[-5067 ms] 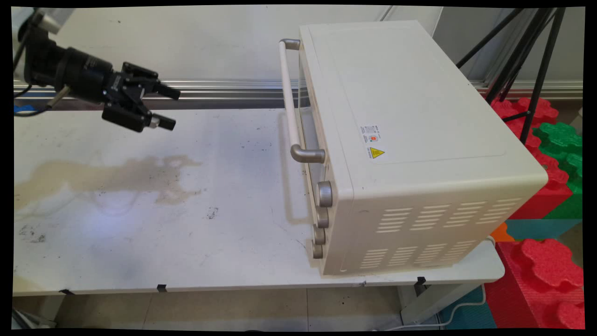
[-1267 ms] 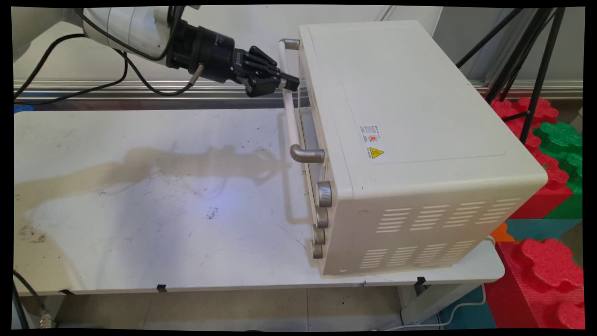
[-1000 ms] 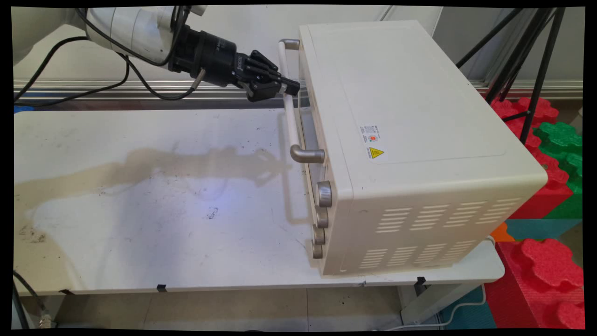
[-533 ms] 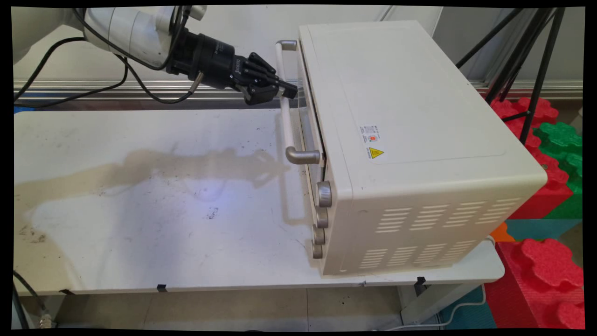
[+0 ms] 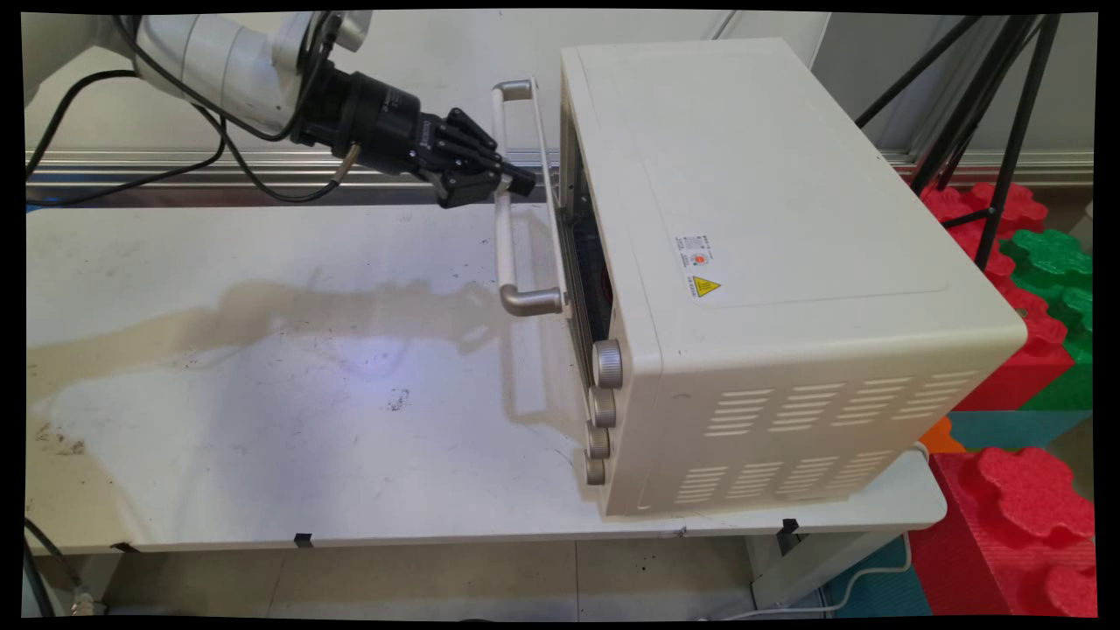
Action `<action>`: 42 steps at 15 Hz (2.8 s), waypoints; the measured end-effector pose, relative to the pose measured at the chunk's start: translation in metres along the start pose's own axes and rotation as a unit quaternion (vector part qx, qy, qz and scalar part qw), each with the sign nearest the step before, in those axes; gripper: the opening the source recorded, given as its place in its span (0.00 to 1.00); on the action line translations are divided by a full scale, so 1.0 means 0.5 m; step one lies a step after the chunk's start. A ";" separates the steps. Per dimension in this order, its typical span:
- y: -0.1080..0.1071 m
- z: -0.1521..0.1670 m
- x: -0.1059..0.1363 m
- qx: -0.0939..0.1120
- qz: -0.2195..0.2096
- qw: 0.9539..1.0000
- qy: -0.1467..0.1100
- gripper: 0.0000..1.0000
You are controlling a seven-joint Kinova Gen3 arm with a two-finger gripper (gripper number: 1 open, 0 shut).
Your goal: Open the oven
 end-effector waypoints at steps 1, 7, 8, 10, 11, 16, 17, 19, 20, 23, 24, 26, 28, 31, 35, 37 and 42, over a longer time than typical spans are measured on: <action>0.000 -0.004 -0.003 -0.001 0.000 1.000 -0.002 0.00; 0.000 -0.033 -0.028 -0.005 0.002 1.000 -0.018 0.00; 0.000 -0.036 -0.031 -0.005 0.002 1.000 -0.020 0.00; 0.000 -0.044 -0.040 -0.006 0.002 1.000 -0.025 0.00; 0.000 -0.049 -0.046 -0.007 0.002 1.000 -0.029 0.00; 0.001 -0.066 -0.075 -0.009 0.002 0.999 -0.044 0.00; 0.001 -0.069 -0.083 -0.010 0.002 0.999 -0.048 0.00; 0.001 -0.074 -0.098 -0.010 0.000 0.998 -0.054 0.00; 0.001 -0.076 -0.105 -0.010 0.000 0.998 -0.057 0.00; 0.000 -0.084 -0.135 -0.011 -0.003 0.997 -0.071 0.00; 0.000 -0.087 -0.145 -0.011 -0.004 0.997 -0.076 0.00; 0.000 -0.091 -0.161 -0.011 -0.005 0.996 -0.083 0.00; -0.002 -0.096 -0.183 -0.012 -0.008 0.996 -0.093 0.00; -0.004 -0.102 -0.208 -0.013 -0.010 0.994 -0.104 0.00; -0.007 -0.110 -0.244 -0.015 -0.013 0.992 -0.121 0.00; -0.009 -0.113 -0.257 -0.016 -0.014 0.992 -0.127 0.00; -0.014 -0.123 -0.289 -0.017 -0.015 0.990 -0.141 0.00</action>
